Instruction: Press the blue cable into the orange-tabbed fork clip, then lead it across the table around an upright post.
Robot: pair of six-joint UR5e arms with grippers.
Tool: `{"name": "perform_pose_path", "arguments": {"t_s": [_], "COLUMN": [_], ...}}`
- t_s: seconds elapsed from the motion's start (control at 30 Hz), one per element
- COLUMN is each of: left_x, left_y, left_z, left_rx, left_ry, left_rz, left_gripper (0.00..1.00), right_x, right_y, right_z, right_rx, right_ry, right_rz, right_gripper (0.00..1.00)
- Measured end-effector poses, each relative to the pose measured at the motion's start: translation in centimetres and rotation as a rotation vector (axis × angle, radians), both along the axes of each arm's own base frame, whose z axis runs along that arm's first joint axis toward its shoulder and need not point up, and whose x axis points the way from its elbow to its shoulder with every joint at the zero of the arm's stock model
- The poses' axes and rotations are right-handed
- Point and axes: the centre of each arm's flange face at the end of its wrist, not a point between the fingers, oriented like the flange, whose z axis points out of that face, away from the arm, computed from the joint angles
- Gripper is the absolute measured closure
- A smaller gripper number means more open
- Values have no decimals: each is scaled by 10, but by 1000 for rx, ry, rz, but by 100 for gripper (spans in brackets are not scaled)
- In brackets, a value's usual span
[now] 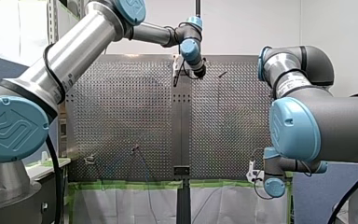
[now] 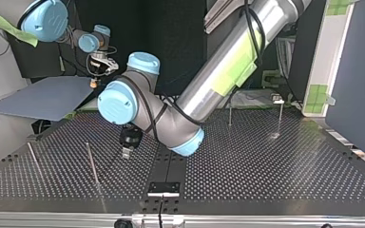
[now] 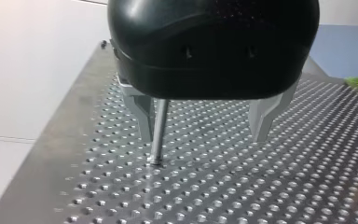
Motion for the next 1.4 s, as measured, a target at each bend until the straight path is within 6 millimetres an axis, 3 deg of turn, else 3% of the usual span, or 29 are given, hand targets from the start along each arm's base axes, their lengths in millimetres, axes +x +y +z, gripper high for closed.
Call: {"name": "perform_pose_path", "arguments": {"t_s": [0.47, 1.4], "left_x": [-12, -23], "left_y": [-10, -22], "left_z": [31, 37], "left_rx": [-75, -140], "left_ry": [27, 77], "left_rz": [-95, -215], "left_gripper": [0, 0], "right_x": [1, 1], "right_y": [0, 0], "right_z": [0, 0], "right_rx": [1, 1], "right_ry": [-1, -4], "right_rz": [7, 9], "right_gripper": [100, 100]}}
